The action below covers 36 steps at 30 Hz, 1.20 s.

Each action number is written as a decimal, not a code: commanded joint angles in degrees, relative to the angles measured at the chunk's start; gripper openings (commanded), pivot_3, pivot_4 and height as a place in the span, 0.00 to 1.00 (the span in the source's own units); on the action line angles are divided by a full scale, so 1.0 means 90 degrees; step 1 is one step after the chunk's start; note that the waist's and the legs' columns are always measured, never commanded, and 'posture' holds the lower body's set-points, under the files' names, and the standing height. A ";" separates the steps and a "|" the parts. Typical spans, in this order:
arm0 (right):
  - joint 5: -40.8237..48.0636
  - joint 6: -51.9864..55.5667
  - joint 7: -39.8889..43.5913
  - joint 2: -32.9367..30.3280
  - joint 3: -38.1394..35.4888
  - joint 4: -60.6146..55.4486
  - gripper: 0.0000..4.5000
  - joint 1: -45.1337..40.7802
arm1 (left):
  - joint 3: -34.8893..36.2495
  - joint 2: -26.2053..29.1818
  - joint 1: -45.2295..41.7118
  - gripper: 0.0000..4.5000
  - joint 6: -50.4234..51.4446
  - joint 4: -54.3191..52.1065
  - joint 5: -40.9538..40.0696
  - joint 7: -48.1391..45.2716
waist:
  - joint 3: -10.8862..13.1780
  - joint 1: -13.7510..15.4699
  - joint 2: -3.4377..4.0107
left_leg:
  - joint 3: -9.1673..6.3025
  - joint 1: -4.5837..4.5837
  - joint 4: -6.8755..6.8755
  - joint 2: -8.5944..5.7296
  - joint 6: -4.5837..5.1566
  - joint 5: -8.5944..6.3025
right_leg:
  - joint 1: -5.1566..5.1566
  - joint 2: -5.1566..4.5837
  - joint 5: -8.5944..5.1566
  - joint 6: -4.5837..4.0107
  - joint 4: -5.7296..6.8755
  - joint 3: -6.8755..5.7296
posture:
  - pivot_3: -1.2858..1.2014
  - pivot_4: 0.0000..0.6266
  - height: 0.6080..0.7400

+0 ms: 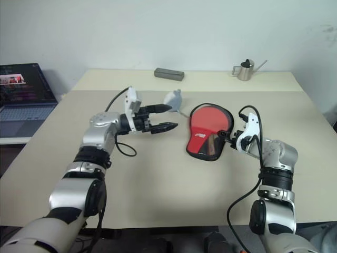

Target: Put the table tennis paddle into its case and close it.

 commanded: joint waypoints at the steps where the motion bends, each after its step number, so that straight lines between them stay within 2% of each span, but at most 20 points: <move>1: 0.0131 -0.0049 0.0052 0.0062 -0.0038 0.0175 0.99 -0.0140 | 0.0009 0.0169 -0.0109 1.00 0.0054 -0.0348 -0.0140 -0.0077 | 0.0000 -0.0001 0.0000 | 0.0000 0.0000 0.0001 0.0000 0.0000 0.0000 | 0.0001 0.0000 0.0001 -0.0001 0.0001 0.0000 | 0.52 0.24 1.00; 10: 0.0302 0.0070 0.0085 0.0386 -0.0129 0.0153 0.99 -0.0245 | -0.0040 0.0226 -0.0088 1.00 0.0168 -0.0500 -0.0167 -0.0148 | -0.0001 -0.0134 0.0001 | 0.0000 0.0001 0.0000 0.0005 0.0000 0.0000 | 0.0000 0.0002 0.0003 -0.0004 0.0001 0.0002 | 0.52 0.24 1.00; 11: 0.0328 0.0104 0.0091 0.0414 -0.0118 0.0102 0.95 -0.0221 | -0.0052 0.0240 -0.0068 1.00 0.0195 -0.0537 -0.0172 -0.0178 | -0.0001 -0.0142 0.0001 | 0.0000 0.0001 -0.0001 0.0005 0.0000 0.0000 | 0.0000 0.0002 0.0003 -0.0004 0.0001 0.0003 | 0.52 0.24 1.00; 13: 0.0379 0.0152 0.0083 0.0446 -0.0106 0.0043 0.86 -0.0184 | -0.0064 0.0256 -0.0046 1.00 0.0229 -0.0578 -0.0181 -0.0198 | -0.0001 -0.0151 0.0001 | 0.0000 0.0001 -0.0002 0.0007 0.0000 0.0000 | -0.0001 0.0002 0.0003 -0.0004 0.0001 0.0003 | 0.52 0.24 1.00; 24: 0.0376 0.0172 0.0048 0.0541 0.0001 -0.0126 0.02 -0.0032 | -0.0115 0.0279 0.0026 1.00 0.0262 -0.0617 -0.0209 -0.0188 | -0.0001 -0.0137 0.0001 | -0.0002 -0.0002 -0.0002 0.0005 0.0000 0.0000 | -0.0003 0.0001 0.0003 -0.0004 -0.0001 0.0002 | 0.52 0.24 1.00; 30: 0.0425 0.0298 0.0052 0.0474 -0.0049 -0.0214 0.01 -0.0004 | -0.0172 0.0393 0.0246 1.00 0.0325 -0.0851 -0.0229 -0.0329 | 0.0000 -0.0137 0.0001 | -0.0002 -0.0002 -0.0002 0.0005 0.0000 0.0000 | -0.0003 0.0001 0.0003 -0.0004 -0.0002 0.0002 | 0.52 0.24 1.00; 36: 0.0636 0.0854 0.0167 0.0418 0.0041 -0.0748 0.01 0.0191 | -0.0434 0.0734 0.0995 1.00 0.0636 -0.1828 -0.0308 -0.0819 | -0.0001 -0.0130 0.0002 | -0.0005 -0.0004 -0.0011 0.0007 0.0000 -0.0001 | -0.0005 -0.0001 0.0002 -0.0004 -0.0005 0.0005 | 0.52 0.24 1.00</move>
